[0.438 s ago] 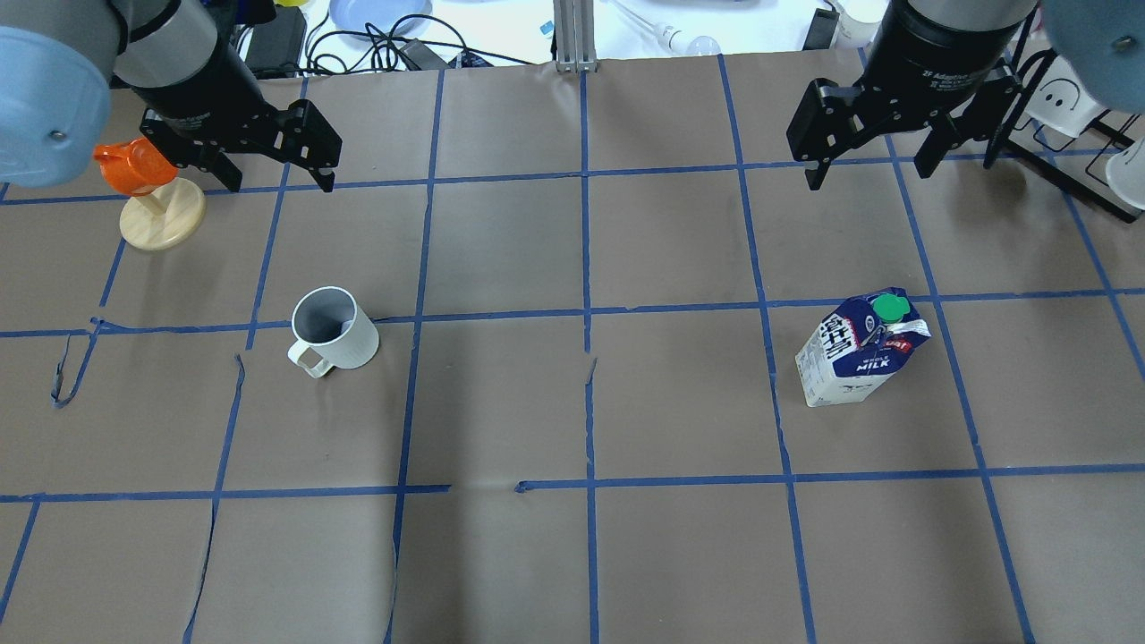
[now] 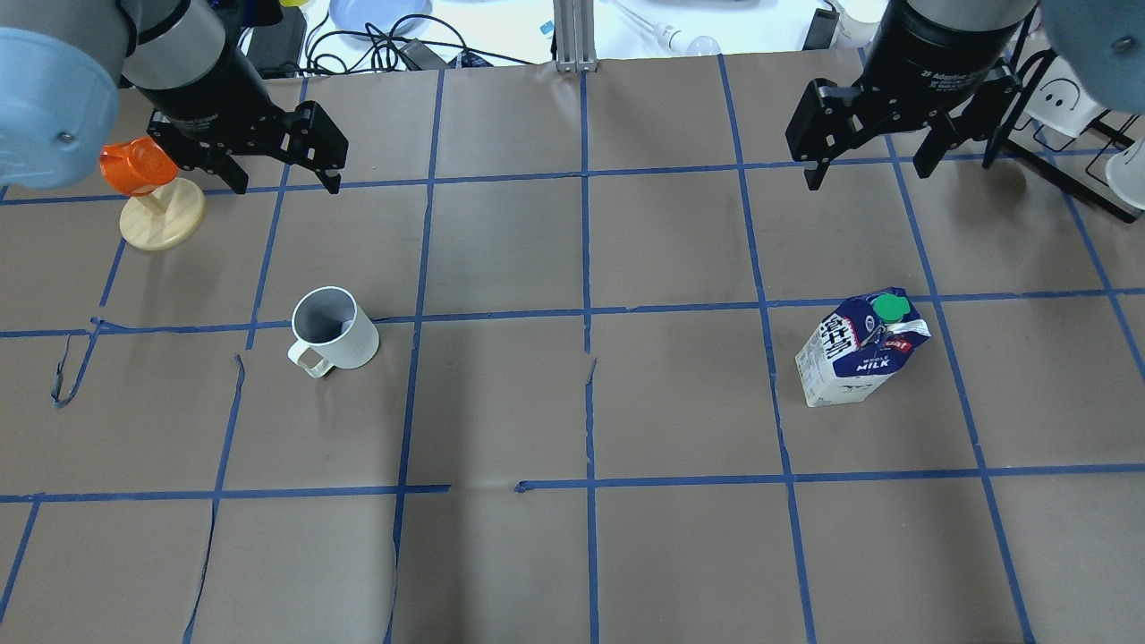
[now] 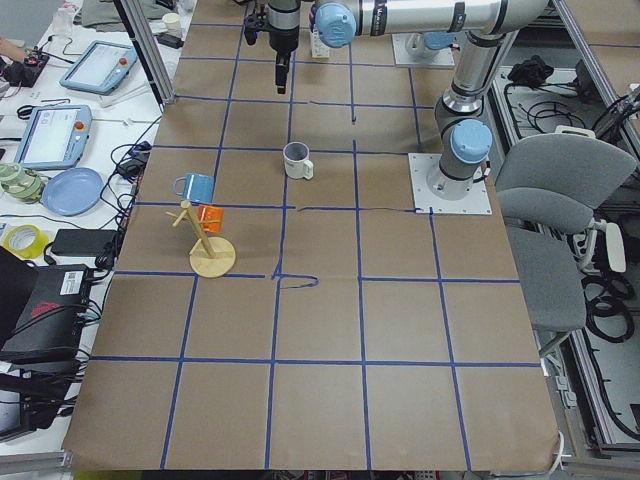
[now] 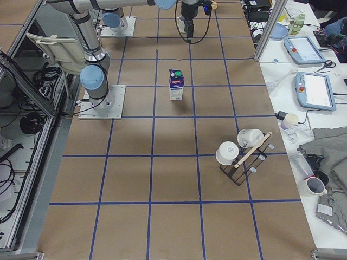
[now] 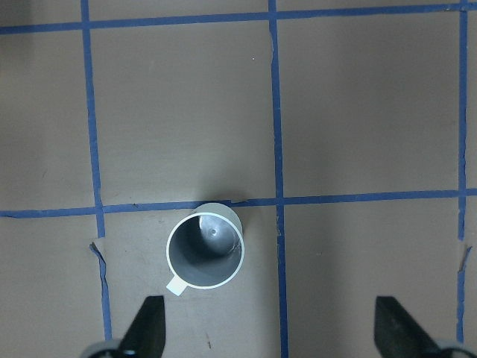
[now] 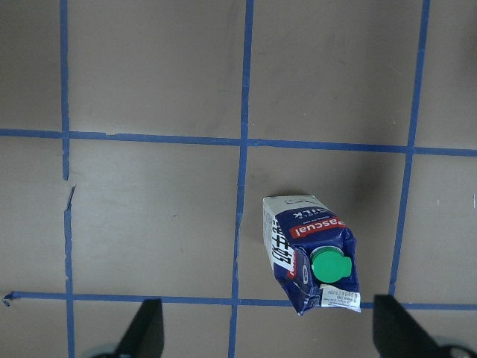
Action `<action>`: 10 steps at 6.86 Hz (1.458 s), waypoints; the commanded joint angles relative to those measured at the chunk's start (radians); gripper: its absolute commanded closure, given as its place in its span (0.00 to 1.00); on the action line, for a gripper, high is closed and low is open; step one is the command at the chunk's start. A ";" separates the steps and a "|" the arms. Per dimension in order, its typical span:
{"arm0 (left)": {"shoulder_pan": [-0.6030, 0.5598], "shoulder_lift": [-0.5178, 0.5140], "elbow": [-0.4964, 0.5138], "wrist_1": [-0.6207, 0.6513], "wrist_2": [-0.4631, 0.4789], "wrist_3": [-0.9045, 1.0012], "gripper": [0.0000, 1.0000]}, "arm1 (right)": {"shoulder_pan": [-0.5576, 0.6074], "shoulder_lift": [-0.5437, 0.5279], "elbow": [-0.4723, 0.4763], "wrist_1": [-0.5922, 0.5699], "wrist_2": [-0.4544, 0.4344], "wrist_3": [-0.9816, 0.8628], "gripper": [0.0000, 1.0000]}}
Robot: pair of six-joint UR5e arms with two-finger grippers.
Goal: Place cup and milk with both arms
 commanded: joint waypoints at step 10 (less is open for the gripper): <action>0.022 0.006 -0.005 0.003 -0.002 0.066 0.00 | 0.000 0.000 0.001 0.001 0.003 0.000 0.00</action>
